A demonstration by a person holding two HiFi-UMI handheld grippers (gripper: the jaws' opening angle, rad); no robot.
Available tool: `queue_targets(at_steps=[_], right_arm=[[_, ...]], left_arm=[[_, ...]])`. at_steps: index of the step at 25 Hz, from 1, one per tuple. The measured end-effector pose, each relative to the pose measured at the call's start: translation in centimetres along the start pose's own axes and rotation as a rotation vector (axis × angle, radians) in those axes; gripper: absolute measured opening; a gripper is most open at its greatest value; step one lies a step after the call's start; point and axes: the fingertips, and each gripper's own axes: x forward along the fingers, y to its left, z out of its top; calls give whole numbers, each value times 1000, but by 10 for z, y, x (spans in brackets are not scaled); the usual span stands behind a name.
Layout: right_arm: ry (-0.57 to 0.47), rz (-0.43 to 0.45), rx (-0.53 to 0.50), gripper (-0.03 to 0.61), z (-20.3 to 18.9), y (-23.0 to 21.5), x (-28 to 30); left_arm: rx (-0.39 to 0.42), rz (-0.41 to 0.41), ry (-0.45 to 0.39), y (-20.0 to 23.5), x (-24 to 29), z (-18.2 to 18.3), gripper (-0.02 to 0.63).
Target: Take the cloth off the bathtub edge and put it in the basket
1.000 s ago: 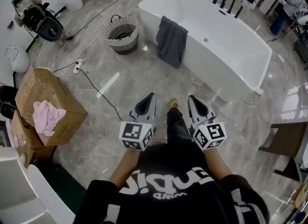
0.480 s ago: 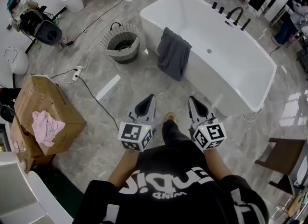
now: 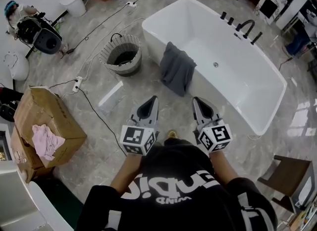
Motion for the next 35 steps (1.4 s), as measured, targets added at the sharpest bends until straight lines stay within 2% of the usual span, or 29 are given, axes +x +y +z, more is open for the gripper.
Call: queue_targets(at_steps=[7, 12, 23, 35], right_arm=[[14, 28, 6, 14, 6, -23, 52], [25, 13, 12, 14, 7, -50, 87], [26, -59, 17, 14, 31, -107, 190], [11, -124, 21, 14, 71, -140, 311]], left_arm=[[-3, 18, 5, 26, 44, 10, 14], [2, 8, 8, 48, 85, 15, 14], [7, -78, 16, 110, 196, 46, 14], [35, -176, 33, 191, 294, 92, 14]])
